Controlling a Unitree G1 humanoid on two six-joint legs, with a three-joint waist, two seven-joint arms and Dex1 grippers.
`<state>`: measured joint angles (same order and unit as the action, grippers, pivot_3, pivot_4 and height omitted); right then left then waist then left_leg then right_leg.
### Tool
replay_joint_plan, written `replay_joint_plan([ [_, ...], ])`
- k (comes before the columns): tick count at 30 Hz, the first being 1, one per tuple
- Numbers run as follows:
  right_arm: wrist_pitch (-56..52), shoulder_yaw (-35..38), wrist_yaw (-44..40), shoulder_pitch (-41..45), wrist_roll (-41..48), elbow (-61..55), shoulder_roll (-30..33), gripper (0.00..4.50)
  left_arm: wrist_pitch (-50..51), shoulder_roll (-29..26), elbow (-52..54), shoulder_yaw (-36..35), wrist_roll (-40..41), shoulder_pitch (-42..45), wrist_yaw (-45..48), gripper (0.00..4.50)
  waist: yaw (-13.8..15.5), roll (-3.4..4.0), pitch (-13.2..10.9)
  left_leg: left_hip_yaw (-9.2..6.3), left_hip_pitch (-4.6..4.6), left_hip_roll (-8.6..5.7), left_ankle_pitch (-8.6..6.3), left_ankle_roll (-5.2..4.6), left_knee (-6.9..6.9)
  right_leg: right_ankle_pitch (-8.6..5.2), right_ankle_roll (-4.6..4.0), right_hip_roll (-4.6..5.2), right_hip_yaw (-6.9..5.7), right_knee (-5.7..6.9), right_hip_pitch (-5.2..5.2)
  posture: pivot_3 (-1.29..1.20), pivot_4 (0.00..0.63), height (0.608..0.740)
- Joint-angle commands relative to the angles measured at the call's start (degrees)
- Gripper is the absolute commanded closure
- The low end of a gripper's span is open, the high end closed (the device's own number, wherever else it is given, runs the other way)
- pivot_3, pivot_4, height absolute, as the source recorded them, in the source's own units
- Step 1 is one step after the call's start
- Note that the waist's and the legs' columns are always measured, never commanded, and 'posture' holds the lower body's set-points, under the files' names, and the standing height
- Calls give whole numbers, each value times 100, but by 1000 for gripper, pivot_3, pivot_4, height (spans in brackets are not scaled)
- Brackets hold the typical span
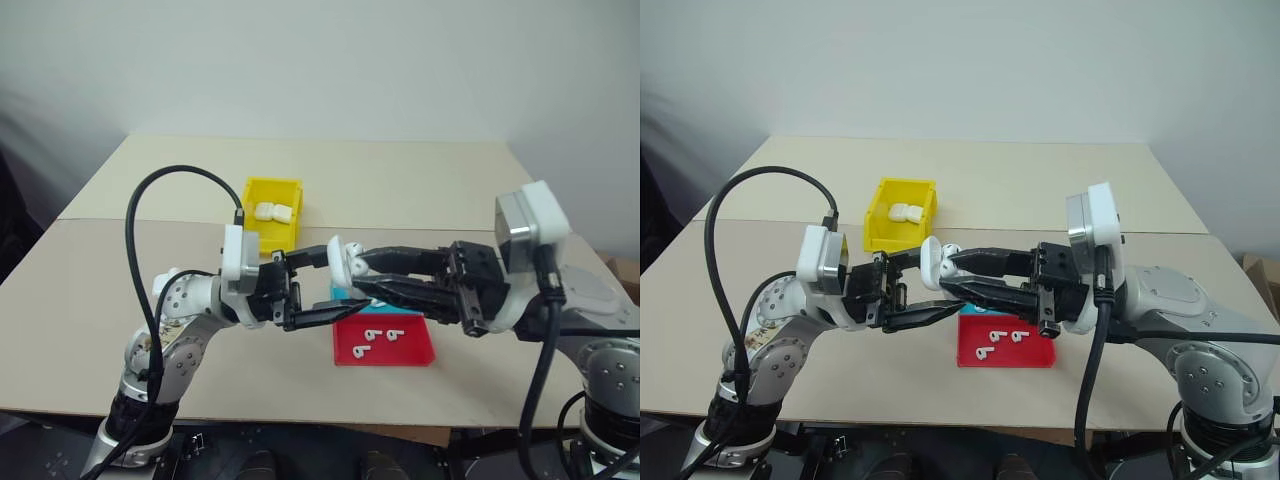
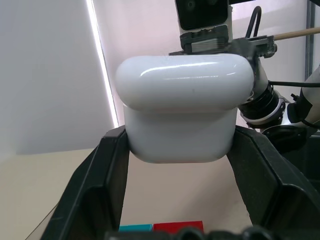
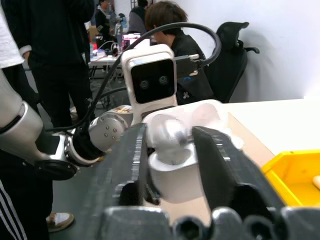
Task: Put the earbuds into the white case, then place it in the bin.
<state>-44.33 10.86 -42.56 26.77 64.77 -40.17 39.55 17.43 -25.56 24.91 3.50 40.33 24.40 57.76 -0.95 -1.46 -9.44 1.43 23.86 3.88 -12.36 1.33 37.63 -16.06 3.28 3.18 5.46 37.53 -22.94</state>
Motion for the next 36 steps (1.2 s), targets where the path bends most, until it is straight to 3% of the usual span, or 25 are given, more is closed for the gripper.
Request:
replay_joint_plan([
  [1, 230, -34, -30, -43, -207, -91, 94, 2273, -110, 12, 224, -55, 59, 23, 22, 1754, 0, 0, 0, 0, 0, 0, 0, 0, 0, 0, 0, 0, 0, 0, 0, 0, 150, 740],
  [11, 665, 454, -376, -199, -230, 79, 329, 2273, -209, -7, 90, -28, -53, -51, 142, 1754, 10, -1, -1, 0, 0, 0, 0, 0, 0, 0, 0, 0, 0, -1, 1, 0, 150, 740],
  [17, 263, 547, -753, 626, 81, 722, 1143, 2273, -172, -8, -174, 124, -240, 64, 233, 1754, -13, 1, -2, 4, -1, -3, 0, 0, 2, 1, 1, 1, 4, -1, 0, 0, 150, 740],
  [20, -117, 86, -930, 1632, 60, 1250, 1479, 2838, -185, 25, -427, 271, -408, 252, 319, 1754, -17, 2, -2, 2, -2, -1, 0, 0, 0, 1, 0, -2, 4, 1, -3, 0, 150, 740],
  [25, -472, -838, -1465, 2837, -492, 1748, 1582, 4491, -328, 168, -859, 489, -790, 603, 353, 1754, -1, 1, -2, 2, 2, 0, -2, -4, -1, 1, 0, -1, 3, -10, -3, 0, 150, 740],
  [36, -186, -2239, -2271, 3783, -2167, 1992, 1236, 4491, -611, 372, -1267, 686, -1408, 884, 303, 1754, 16, 2, -2, -1, 39, 0, -3, -6, 10, 2, 1, 1, -5, -8, -32, 0, 150, 740],
])
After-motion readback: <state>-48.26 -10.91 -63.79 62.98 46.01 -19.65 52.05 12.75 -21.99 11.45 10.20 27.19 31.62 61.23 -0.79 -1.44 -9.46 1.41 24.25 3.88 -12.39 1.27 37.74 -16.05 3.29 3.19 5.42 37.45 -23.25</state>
